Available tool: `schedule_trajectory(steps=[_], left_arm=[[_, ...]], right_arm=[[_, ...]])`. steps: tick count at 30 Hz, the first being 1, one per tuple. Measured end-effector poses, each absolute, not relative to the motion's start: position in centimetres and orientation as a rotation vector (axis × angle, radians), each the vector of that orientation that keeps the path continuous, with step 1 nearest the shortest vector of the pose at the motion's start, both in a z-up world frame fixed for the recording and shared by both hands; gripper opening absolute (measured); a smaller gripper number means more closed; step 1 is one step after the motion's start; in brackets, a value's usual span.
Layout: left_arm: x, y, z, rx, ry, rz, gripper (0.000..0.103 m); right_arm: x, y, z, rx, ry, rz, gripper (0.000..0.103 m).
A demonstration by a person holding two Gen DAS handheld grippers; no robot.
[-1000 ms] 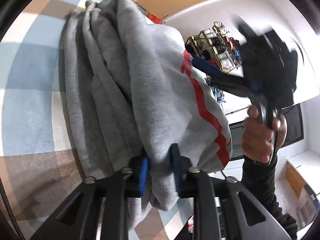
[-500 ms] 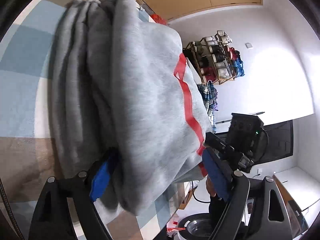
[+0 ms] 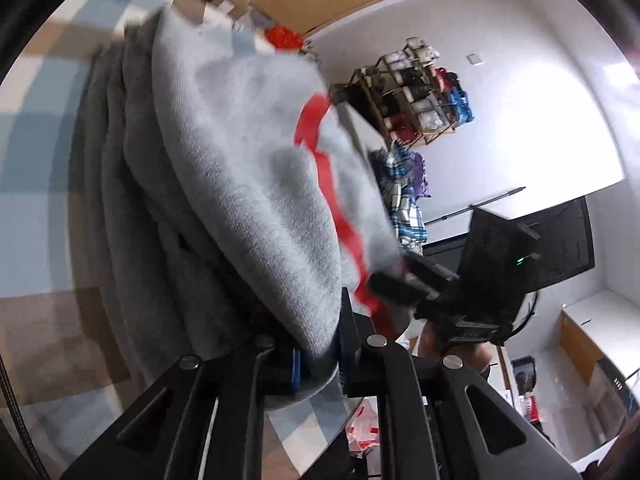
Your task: Fold large clothes
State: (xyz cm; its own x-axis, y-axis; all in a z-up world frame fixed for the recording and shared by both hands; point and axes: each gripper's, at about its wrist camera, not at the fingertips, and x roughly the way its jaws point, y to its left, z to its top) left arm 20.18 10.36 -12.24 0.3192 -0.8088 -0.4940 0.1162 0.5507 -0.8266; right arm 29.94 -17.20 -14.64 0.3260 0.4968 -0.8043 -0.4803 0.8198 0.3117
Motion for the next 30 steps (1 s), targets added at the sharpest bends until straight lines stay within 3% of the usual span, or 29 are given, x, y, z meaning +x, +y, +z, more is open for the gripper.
schedule_trajectory(steps=[3, 8, 15, 22, 24, 26, 28, 30], left_arm=[[19.8, 11.2, -12.1, -0.74, 1.081, -0.692, 0.007], [19.6, 12.9, -17.7, -0.815, 1.175, -0.643, 0.007], [20.1, 12.9, -20.4, -0.841, 1.176, -0.636, 0.01], [18.3, 14.0, -16.1, -0.744, 1.114, -0.548, 0.02], [17.4, 14.3, -13.2, -0.707, 1.003, -0.546, 0.028], [16.8, 14.3, -10.5, -0.722, 0.868, -0.557, 0.057], [16.7, 13.6, -9.1, -0.753, 0.77, -0.625, 0.074], [17.4, 12.8, -9.7, -0.807, 0.777, -0.652, 0.074]], right_arm=[[28.7, -15.6, -14.8, -0.062, 1.085, 0.664, 0.082], [27.2, -12.9, -15.5, -0.246, 1.079, 0.621, 0.083], [25.6, -8.9, -16.6, -0.5, 1.039, 0.535, 0.084], [26.6, -9.6, -16.5, -0.499, 1.115, 0.523, 0.085], [26.5, -9.2, -16.7, -0.515, 1.125, 0.511, 0.085], [26.5, -9.0, -16.6, -0.509, 1.137, 0.504, 0.086], [26.7, -9.3, -16.5, -0.489, 1.158, 0.505, 0.086], [27.0, -9.6, -16.5, -0.459, 1.182, 0.507, 0.086]])
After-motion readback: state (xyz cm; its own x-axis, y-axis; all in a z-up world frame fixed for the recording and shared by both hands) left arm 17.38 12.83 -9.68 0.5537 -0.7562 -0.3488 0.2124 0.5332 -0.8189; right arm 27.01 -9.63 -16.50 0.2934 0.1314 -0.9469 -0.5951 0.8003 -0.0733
